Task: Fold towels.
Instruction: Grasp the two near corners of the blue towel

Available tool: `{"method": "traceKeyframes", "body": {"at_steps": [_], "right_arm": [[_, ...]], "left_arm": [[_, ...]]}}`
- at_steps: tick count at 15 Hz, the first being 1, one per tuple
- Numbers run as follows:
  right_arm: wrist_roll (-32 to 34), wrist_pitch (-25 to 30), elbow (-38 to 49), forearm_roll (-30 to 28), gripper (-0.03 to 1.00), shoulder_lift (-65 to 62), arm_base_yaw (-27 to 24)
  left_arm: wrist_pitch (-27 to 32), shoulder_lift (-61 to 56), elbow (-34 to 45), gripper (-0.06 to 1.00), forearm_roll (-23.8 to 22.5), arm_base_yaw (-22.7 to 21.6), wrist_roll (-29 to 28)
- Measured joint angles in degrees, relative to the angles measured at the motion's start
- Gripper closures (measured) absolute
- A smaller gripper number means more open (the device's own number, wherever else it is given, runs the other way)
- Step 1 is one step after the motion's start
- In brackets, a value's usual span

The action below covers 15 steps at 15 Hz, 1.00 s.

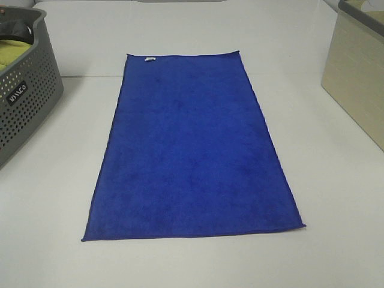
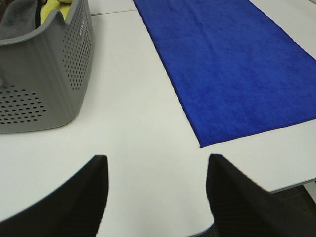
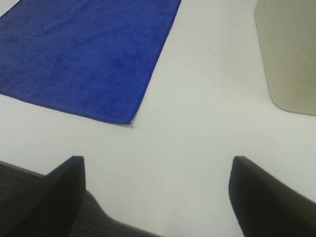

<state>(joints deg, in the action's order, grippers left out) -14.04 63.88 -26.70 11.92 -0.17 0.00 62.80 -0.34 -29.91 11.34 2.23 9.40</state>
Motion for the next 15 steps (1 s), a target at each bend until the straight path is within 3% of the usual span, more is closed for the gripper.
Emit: {"method": "traceKeyframes", "body": {"at_steps": [15], "right_arm": [[0.0,0.0,0.0,0.0,0.19,0.0,0.0]], "left_arm": [[0.0,0.0,0.0,0.37,0.0,0.0,0.0]]}}
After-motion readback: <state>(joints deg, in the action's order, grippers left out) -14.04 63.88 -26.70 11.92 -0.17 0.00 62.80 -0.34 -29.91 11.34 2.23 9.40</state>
